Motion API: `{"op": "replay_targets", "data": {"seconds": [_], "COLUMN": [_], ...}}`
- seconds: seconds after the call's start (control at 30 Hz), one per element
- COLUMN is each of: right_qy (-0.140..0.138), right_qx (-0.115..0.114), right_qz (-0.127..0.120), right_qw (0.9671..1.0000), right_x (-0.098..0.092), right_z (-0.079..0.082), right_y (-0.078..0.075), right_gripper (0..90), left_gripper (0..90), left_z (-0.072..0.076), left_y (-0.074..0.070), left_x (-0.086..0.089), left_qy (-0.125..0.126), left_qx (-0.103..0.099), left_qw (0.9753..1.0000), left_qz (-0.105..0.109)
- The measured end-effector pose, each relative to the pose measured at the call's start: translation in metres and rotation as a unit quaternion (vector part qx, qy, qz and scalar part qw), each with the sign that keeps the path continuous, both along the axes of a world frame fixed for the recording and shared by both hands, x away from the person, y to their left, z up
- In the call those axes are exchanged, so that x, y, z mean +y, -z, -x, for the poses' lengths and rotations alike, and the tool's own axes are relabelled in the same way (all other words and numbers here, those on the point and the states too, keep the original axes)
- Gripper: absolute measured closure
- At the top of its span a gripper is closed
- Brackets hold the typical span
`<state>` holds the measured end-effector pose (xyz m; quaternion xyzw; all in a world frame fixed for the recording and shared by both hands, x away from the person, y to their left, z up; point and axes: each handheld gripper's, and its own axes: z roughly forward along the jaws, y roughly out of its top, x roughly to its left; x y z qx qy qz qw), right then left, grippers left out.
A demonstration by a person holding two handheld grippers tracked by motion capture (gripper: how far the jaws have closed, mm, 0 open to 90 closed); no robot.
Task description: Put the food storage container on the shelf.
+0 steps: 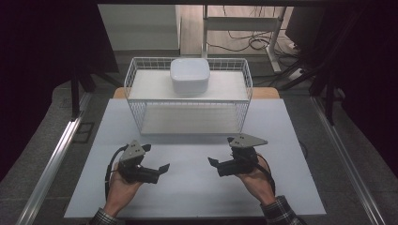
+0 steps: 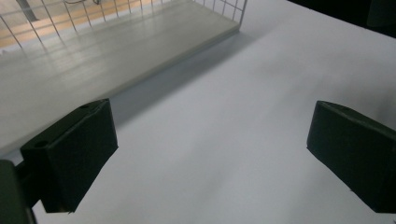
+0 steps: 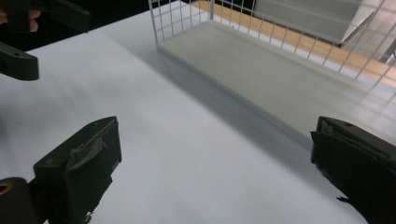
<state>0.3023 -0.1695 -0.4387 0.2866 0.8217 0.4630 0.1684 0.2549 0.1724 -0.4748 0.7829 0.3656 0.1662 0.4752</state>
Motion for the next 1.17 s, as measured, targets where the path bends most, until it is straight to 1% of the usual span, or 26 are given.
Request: {"op": "replay_targets", "data": {"seconds": [0.07,0.13,0.27,0.37,0.5,0.63,0.73,0.83,0.9,0.97,1.03,1.17], "right_qy": [0.007,0.012,0.022,0.026,0.028,0.033,0.037,0.036,0.038,0.038,0.040,0.042], "right_qx": [0.001,0.004,0.006,0.006,0.005,0.014,0.024,0.030,0.033,0.035,0.040,0.040], "right_qz": [0.001,0.002,0.002,0.001,0.009,0.014,0.020,0.037,0.050,0.056,0.057,0.061], "right_qw": [1.0000,0.9999,0.9997,0.9996,0.9995,0.9992,0.9988,0.9982,0.9975,0.9971,0.9968,0.9965], "right_x": [-0.005,-0.010,-0.019,-0.024,-0.029,-0.034,-0.035,-0.035,-0.035,-0.035,-0.035,-0.036], "right_z": [0.003,0.006,0.011,0.015,0.021,0.024,0.027,0.029,0.029,0.027,0.026,0.025], "right_y": [0.004,0.008,0.015,0.020,0.029,0.040,0.049,0.059,0.065,0.068,0.069,0.069], "right_gripper": [1.5,1.5,1.5,1.5,1.3,1.2,1.2,1.1,1.0,1.0,0.9,0.4], "left_gripper": [1.3,1.0,0.8,0.5,0.4,0.4,0.4,0.3,0.1,0.1,0.0,0.0], "left_z": [0.005,0.010,0.016,0.020,0.025,0.028,0.027,0.025,0.025,0.024,0.024,0.024], "left_y": [0.005,0.010,0.020,0.026,0.036,0.047,0.053,0.056,0.059,0.061,0.062,0.061], "left_x": [0.000,0.001,0.005,0.009,0.014,0.015,0.015,0.013,0.011,0.009,0.007,0.006], "left_qy": [-0.003,-0.004,-0.009,-0.016,-0.023,-0.028,-0.029,-0.027,-0.027,-0.025,-0.025,-0.023], "left_qx": [-0.001,0.003,0.016,0.019,0.026,0.035,0.041,0.050,0.056,0.061,0.062,0.058], "left_qw": [0.9999,0.9999,0.9998,0.9996,0.9992,0.9983,0.9975,0.9968,0.9956,0.9946,0.9938,0.9938], "left_qz": [-0.010,-0.010,-0.011,-0.014,-0.017,-0.039,-0.050,-0.057,-0.071,-0.080,-0.089,-0.091]}}
